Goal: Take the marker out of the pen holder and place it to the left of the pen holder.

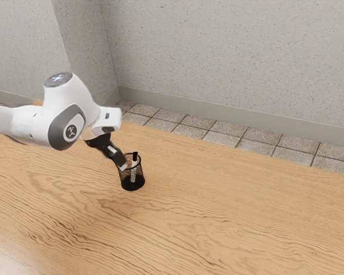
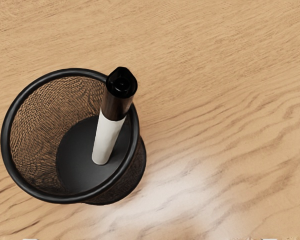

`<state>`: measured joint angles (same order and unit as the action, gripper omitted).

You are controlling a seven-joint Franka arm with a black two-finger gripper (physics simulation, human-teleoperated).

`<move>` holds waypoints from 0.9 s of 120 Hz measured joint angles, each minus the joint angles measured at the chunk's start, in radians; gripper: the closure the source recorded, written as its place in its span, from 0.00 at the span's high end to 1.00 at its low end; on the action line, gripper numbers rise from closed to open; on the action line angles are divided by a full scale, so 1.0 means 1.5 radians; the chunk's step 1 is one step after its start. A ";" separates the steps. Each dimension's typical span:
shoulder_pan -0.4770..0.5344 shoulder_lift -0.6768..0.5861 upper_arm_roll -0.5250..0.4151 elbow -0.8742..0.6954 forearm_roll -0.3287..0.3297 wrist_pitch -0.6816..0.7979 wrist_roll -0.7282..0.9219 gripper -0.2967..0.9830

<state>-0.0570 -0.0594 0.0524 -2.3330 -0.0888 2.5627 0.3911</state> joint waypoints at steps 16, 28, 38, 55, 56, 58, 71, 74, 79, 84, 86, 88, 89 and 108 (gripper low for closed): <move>0.001 0.033 0.003 0.001 -0.020 0.035 0.104 0.65; 0.003 0.061 0.003 0.003 -0.045 0.069 0.168 0.64; 0.004 0.079 0.002 0.013 -0.070 0.097 0.214 0.62; 0.001 0.112 -0.001 0.048 -0.107 0.127 0.278 0.62; 0.001 0.114 -0.001 0.050 -0.109 0.128 0.281 0.61; 0.000 0.119 -0.002 0.054 -0.113 0.131 0.288 0.61; 0.000 0.135 -0.004 0.072 -0.133 0.141 0.326 0.57; 0.000 0.137 -0.004 0.074 -0.136 0.143 0.334 0.55; 0.000 0.141 -0.004 0.077 -0.142 0.146 0.347 0.53; 0.001 0.143 -0.007 0.079 -0.148 0.148 0.358 0.51; 0.001 0.144 -0.009 0.080 -0.150 0.148 0.363 0.50; 0.001 0.146 -0.010 0.082 -0.151 0.149 0.367 0.49; 0.001 0.146 -0.011 0.083 -0.152 0.149 0.369 0.49; 0.000 0.156 -0.018 0.092 -0.169 0.153 0.404 0.39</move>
<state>-0.0573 0.1741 0.0252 -2.1949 -0.3426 2.7925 0.9976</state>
